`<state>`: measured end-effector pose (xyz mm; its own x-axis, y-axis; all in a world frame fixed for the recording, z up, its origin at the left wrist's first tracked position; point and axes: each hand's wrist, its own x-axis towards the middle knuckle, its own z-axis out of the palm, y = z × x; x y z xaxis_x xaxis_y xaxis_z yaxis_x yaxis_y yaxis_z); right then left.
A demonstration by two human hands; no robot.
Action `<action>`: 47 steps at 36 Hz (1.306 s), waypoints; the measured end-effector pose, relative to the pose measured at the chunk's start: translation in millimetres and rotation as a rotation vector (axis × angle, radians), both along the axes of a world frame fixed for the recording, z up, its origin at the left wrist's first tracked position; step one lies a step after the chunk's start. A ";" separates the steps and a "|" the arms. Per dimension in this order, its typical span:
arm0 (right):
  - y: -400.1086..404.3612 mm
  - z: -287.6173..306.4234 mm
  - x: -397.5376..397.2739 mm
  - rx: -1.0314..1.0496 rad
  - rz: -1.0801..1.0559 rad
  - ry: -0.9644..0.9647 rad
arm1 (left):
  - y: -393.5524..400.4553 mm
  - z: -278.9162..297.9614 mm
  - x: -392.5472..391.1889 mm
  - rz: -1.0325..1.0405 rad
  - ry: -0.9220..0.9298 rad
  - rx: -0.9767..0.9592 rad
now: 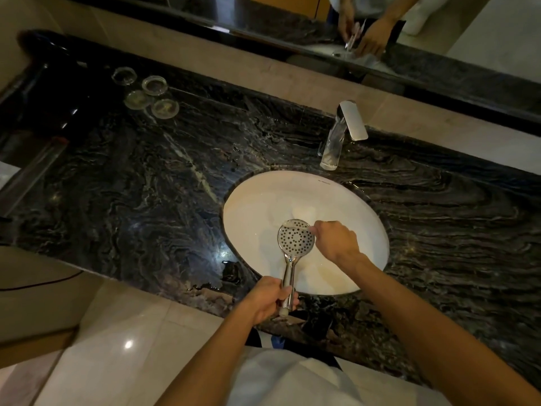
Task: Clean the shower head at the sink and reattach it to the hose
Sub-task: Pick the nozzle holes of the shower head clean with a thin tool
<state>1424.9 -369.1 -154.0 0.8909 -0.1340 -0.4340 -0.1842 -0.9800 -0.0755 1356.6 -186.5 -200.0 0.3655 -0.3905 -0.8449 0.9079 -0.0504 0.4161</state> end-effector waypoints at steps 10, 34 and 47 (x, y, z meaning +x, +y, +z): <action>1.5 -5.4 0.3 -0.053 0.046 0.018 | -1.4 3.0 1.7 0.002 0.003 -0.005; -21.3 -12.6 0.7 -0.021 -0.034 -0.048 | -0.6 3.5 0.9 0.005 0.001 -0.023; -7.3 -17.3 -34.2 0.051 0.082 0.078 | -1.7 -1.8 0.7 0.010 0.008 -0.036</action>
<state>1390.7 -376.3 -171.3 0.8610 -0.0381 -0.5071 -0.1108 -0.9873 -0.1139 1357.3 -188.3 -201.8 0.3631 -0.4172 -0.8331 0.9114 -0.0268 0.4106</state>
